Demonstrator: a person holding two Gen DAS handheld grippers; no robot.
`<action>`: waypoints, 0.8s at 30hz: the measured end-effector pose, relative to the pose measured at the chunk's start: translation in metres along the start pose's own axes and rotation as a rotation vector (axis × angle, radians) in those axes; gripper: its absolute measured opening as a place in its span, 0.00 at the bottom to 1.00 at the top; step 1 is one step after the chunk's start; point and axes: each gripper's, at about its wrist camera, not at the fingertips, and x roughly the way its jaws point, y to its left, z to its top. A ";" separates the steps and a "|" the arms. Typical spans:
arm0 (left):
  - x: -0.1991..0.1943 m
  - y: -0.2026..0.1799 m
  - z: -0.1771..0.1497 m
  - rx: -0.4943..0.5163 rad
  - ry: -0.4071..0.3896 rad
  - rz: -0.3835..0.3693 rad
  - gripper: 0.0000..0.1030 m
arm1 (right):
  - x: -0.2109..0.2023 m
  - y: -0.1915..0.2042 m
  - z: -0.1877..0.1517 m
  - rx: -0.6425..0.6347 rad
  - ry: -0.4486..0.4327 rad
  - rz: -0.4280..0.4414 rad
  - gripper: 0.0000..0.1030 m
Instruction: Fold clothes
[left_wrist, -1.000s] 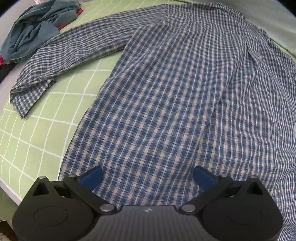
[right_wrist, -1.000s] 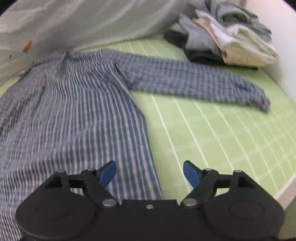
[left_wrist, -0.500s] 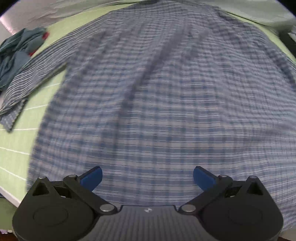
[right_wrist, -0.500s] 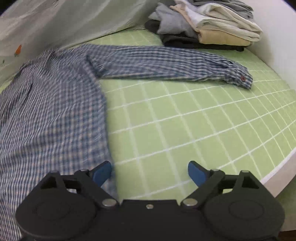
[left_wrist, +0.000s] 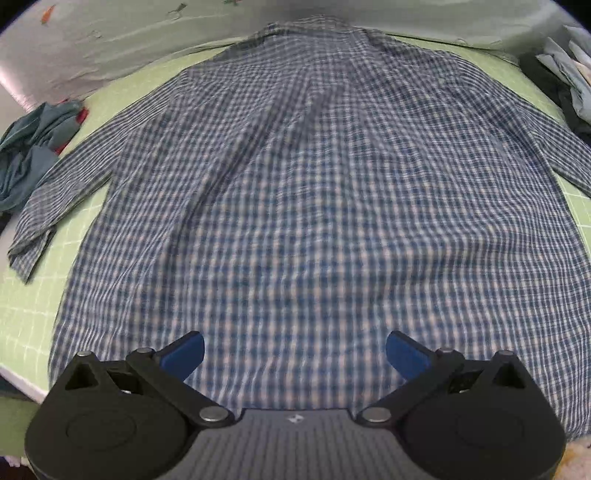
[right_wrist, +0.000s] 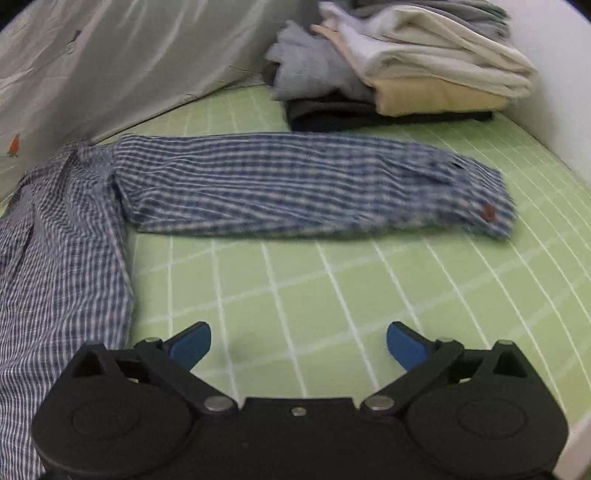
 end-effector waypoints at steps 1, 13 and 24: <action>0.000 0.005 -0.001 -0.020 0.003 0.005 1.00 | 0.000 0.008 0.002 -0.009 -0.006 0.013 1.00; 0.000 0.130 0.000 -0.116 -0.031 0.135 1.00 | -0.011 0.130 0.002 -0.131 -0.061 0.158 1.00; 0.041 0.297 0.020 -0.227 -0.067 0.123 1.00 | 0.001 0.257 -0.076 -0.125 0.037 0.025 1.00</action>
